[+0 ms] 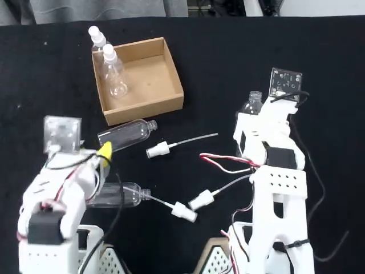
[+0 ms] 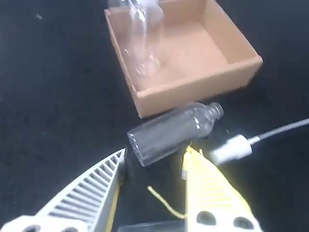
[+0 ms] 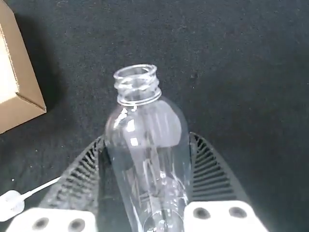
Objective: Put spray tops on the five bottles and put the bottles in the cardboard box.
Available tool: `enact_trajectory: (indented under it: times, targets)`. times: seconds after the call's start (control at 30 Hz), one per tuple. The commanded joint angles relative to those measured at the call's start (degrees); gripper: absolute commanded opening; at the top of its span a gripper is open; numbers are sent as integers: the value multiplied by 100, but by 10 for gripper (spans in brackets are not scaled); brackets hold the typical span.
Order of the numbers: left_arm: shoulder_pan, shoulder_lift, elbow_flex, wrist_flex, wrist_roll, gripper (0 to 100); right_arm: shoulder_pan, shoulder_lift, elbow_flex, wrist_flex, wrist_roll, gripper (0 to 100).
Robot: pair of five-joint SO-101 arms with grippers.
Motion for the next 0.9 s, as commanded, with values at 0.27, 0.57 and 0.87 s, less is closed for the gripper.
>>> enact_trajectory:
  times: [0.27, 0.57, 0.87]
  targets:
    - [884, 2075, -866, 26, 475, 179, 132, -171, -40, -264, -9, 82]
    - [1701, 2567, -875, 9, 1090, 180, 141, -171, -40, -264, 0, 83]
    - [2062, 3745, -1481, 18, 2295, 177, 202, -189, -40, -264, 0, 83]
